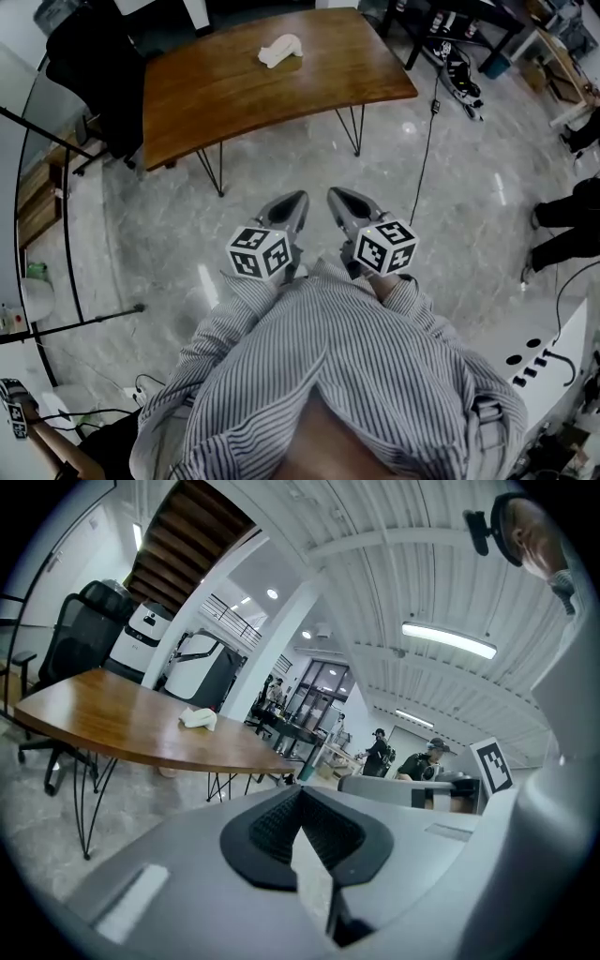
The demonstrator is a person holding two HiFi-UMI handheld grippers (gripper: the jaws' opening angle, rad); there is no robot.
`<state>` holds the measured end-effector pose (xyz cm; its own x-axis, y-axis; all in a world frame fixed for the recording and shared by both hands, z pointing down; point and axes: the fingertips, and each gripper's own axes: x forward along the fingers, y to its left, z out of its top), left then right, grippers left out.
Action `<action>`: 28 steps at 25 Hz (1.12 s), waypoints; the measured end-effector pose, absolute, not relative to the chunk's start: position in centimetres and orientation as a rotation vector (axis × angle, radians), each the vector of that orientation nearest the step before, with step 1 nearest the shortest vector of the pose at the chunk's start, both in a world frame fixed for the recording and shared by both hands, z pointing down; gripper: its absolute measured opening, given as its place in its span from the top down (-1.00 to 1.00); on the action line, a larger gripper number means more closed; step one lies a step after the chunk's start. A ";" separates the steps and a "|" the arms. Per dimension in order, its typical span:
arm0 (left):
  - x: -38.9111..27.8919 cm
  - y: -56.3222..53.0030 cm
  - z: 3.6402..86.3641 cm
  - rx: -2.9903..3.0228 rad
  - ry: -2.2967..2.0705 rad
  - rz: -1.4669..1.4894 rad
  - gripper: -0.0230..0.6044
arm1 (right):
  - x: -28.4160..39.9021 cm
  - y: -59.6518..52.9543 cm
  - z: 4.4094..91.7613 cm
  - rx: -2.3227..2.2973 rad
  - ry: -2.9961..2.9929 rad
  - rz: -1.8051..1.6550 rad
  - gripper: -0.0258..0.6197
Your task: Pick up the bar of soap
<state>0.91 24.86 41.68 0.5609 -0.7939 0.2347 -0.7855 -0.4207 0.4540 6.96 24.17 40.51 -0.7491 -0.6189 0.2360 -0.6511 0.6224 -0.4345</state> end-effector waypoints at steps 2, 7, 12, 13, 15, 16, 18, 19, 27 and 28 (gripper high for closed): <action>1.0 24.7 41.7 2.271 -1.272 -0.024 0.91 | 7.0 24.0 40.6 1.078 -2.770 0.780 0.91; 1.7 24.4 41.8 2.268 -1.275 -0.024 0.91 | 7.4 23.7 40.9 1.056 -2.772 0.799 0.92; 1.7 23.5 41.8 2.257 -1.285 -0.028 0.91 | 7.3 22.8 40.9 1.028 -2.776 0.797 0.92; 1.8 23.4 41.8 2.254 -1.289 -0.029 0.91 | 7.3 22.6 40.9 1.023 -2.779 0.796 0.92; 2.0 23.2 42.1 2.245 -1.294 -0.034 0.91 | 7.3 22.3 40.8 1.008 -2.794 0.800 0.92; 2.2 23.2 42.3 2.240 -1.296 -0.035 0.91 | 7.4 22.3 40.8 1.001 -2.804 0.805 0.92; 2.7 23.4 43.0 2.226 -1.295 -0.033 0.91 | 7.7 22.3 41.0 0.997 -2.817 0.827 0.91; 3.0 23.5 43.3 2.218 -1.291 -0.032 0.91 | 8.0 22.3 41.3 0.999 -2.813 0.843 0.91; 2.6 20.3 44.4 2.205 -1.272 -0.063 0.91 | 9.1 19.5 42.6 0.977 -2.829 0.923 0.91; 2.5 19.4 44.4 2.216 -1.259 -0.073 0.91 | 8.9 18.5 42.7 0.979 -2.834 0.935 0.91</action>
